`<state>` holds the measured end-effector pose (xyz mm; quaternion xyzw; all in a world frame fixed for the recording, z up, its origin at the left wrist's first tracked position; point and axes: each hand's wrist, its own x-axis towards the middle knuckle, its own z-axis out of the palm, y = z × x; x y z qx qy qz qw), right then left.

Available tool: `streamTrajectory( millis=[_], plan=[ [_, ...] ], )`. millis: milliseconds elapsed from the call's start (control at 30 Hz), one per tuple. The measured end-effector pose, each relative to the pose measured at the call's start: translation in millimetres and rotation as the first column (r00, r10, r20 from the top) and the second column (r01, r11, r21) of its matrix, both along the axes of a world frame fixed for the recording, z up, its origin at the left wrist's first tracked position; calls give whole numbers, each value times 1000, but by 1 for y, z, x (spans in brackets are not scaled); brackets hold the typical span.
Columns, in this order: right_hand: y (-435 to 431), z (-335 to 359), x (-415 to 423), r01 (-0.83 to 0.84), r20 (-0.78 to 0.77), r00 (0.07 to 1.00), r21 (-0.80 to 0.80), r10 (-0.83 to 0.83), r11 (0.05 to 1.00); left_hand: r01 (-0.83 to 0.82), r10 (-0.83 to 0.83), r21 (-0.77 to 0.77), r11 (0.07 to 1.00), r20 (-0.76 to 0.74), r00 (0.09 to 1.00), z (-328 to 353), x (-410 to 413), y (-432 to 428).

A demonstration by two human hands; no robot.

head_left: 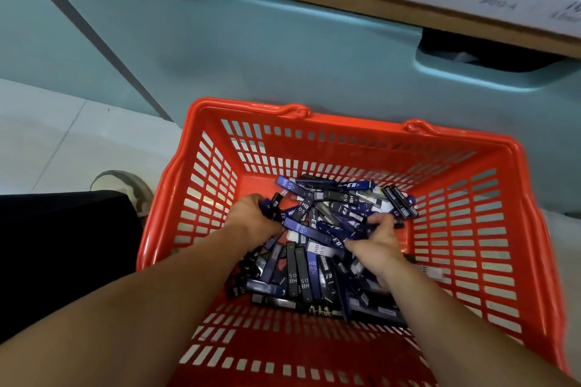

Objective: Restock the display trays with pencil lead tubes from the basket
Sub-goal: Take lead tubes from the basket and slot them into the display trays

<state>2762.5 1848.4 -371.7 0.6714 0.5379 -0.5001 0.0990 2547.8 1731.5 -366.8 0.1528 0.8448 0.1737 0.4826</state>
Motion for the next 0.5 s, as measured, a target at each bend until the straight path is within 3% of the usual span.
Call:
streamTrajectory(
  millis=[300,500],
  plan=[
    [-15,12,-4,-182,-49,983,-71,179,981,-89,73,99,991,157,985,19,25,-16],
    [-13,30,-7,-38,-110,994,-156,20,987,-48,13,185,982,189,982,62,23,-25]
  ],
)
